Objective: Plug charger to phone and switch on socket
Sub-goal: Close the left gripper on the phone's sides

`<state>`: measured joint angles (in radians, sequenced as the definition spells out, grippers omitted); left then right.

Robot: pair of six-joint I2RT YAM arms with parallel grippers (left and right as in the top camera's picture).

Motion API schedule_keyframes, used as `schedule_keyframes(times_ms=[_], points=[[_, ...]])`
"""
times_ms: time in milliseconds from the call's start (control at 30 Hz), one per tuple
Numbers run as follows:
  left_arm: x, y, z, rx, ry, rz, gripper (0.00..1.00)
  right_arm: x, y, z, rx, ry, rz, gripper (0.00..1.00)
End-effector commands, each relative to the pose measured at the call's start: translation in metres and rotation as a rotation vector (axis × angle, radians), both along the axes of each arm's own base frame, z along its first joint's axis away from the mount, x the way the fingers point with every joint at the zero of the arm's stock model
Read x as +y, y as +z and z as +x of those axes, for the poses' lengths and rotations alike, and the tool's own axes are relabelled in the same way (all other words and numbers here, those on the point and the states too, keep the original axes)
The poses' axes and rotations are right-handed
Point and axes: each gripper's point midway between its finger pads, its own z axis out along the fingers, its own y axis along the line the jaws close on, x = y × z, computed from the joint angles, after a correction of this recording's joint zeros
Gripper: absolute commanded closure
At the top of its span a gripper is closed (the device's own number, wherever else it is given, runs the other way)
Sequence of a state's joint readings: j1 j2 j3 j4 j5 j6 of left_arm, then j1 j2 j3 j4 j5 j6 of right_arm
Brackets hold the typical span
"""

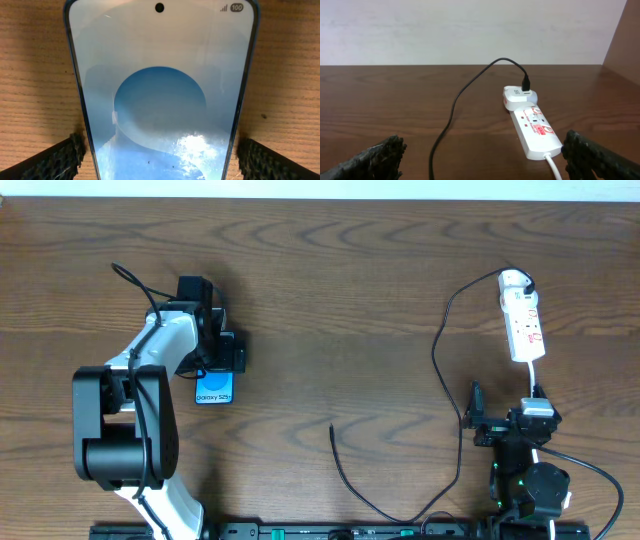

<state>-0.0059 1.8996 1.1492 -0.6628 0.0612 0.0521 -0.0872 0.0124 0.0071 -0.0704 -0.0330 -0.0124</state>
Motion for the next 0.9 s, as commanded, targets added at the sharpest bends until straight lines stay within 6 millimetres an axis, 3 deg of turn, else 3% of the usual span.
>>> schedule_keyframes(times_ms=[0, 867], points=[[0.0108, -0.0228, -0.0278, 0.108, -0.005, 0.075, 0.0, 0.0005, -0.0005, -0.0002, 0.001, 0.001, -0.011, 0.01], [0.0105, -0.0229, -0.025, 0.097, -0.005, 0.074, 0.01, 0.0004, -0.0005, -0.0002, 0.001, 0.001, -0.011, 0.01]])
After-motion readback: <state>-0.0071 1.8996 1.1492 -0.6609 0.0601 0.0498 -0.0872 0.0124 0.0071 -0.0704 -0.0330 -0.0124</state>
